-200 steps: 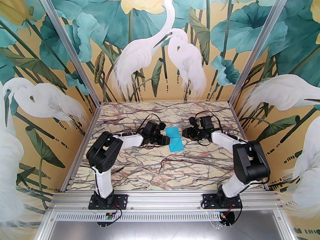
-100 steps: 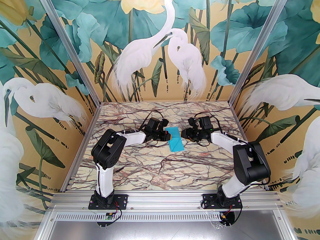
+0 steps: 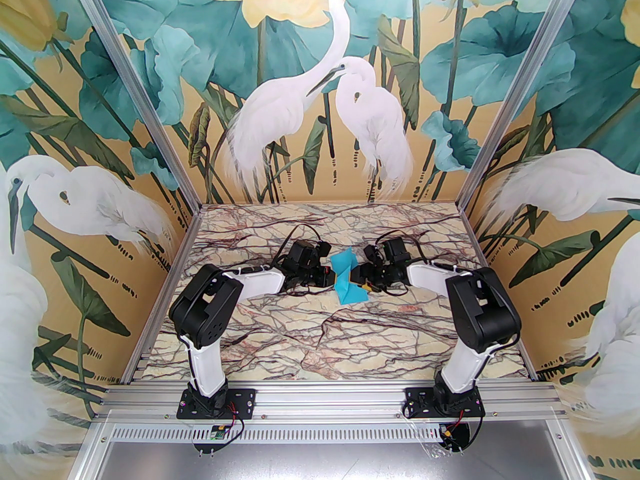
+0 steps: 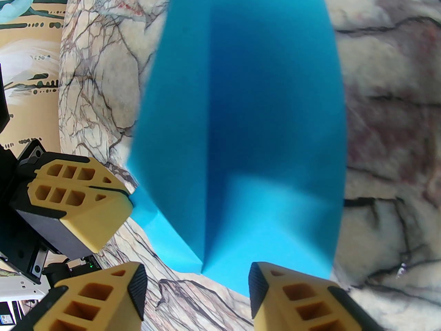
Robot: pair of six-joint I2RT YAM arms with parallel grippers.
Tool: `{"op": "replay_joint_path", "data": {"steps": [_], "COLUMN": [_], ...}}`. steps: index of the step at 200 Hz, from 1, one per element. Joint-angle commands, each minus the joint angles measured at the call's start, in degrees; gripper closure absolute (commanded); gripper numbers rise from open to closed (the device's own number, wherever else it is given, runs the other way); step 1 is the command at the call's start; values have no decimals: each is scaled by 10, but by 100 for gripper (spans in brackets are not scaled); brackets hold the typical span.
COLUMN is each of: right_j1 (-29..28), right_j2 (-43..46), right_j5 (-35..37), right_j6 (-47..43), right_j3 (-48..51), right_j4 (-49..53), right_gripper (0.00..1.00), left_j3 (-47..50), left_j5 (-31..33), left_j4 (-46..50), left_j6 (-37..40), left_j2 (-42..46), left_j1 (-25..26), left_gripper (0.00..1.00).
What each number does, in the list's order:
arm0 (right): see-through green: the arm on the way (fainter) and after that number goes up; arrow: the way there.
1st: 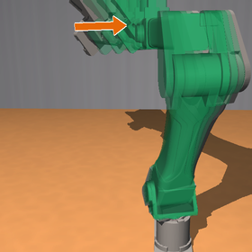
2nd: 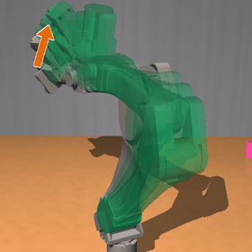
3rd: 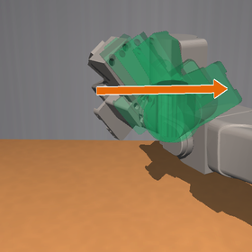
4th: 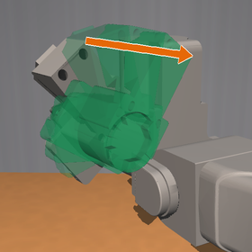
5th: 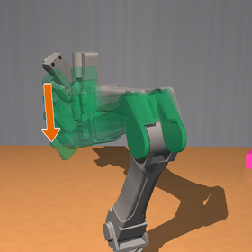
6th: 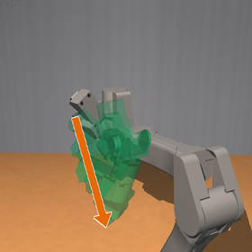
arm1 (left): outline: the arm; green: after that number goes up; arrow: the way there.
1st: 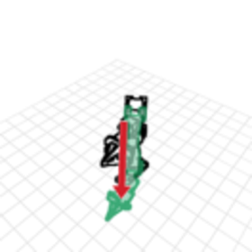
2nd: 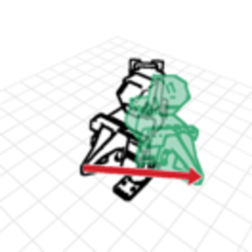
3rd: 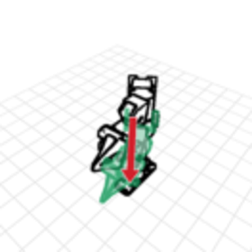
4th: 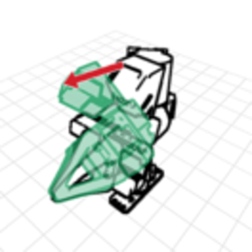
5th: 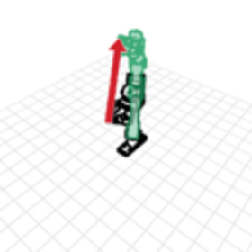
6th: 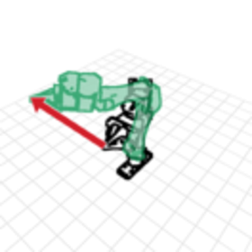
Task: Fold a paper plane with a square sheet of paper (fold left side to right side)
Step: Turn over the paper at the center of the table.
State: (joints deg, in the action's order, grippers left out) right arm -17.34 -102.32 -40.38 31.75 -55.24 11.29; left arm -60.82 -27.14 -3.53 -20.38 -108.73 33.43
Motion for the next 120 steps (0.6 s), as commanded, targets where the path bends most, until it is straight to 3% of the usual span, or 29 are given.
{"op": "replay_joint_path", "data": {"steps": [1,37,70,93,120], "right_j1": [-8,-11,-20,-22,-22], "right_j2": [-15,-46,-71,-89,-92], "right_j5": [-5,23,40,48,52], "right_j6": [4,0,-22,-38,-40], "right_j3": [-30,-59,-109,-133,-135], "right_j4": [-19,-14,24,51,54], "right_gripper": [43,44,53,62,66], "left_j3": [4,1,-2,-3,3], "left_j5": [15,16,16,31,48], "left_j4": [-11,-11,-13,-12,-12], "left_j6": [1,2,0,-6,-20], "left_j2": [10,11,8,13,24], "left_j1": [1,1,1,1,-7], "left_gripper": [100,100,100,78,65]}}
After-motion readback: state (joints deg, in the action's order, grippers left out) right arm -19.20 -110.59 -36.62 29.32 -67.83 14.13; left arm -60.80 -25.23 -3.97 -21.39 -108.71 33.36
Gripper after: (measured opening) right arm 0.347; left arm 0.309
